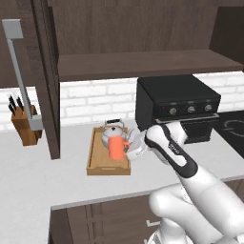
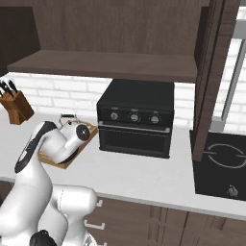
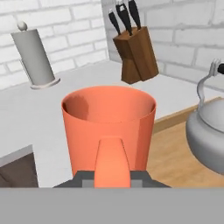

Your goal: Pick the kettle from the counter and place it on the tray. Then pick the mug from the cabinet and place it on the tray. Then close the cabinet doors.

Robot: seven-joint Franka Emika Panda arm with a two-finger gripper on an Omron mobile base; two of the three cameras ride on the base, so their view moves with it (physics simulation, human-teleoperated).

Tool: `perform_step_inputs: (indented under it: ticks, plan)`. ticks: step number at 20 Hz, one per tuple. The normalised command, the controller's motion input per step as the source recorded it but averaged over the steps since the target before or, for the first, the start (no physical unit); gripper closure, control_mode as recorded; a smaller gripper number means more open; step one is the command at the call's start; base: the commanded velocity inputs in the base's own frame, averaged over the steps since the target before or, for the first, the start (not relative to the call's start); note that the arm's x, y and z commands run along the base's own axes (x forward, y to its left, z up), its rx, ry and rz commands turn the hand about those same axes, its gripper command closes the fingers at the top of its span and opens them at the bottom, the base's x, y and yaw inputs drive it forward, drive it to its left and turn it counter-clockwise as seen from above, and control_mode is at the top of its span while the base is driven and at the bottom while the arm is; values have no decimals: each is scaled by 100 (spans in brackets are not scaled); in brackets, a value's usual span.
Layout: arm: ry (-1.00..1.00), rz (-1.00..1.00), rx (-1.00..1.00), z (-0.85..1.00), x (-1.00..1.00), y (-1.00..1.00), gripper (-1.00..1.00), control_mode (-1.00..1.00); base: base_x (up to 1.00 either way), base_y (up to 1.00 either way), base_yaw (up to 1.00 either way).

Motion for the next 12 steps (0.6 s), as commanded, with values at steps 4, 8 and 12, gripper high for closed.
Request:
perform_step_inputs:
  ticks: [4, 8, 12]
  plan:
    - [-8, 2, 5, -37, 42, 4, 100, -100, 0, 0, 0]
    - [-2, 1, 0, -58, 21, 12, 100, -100, 0, 0, 0]
    - [0, 0, 0, -42, 11, 11, 100, -100, 0, 0, 0]
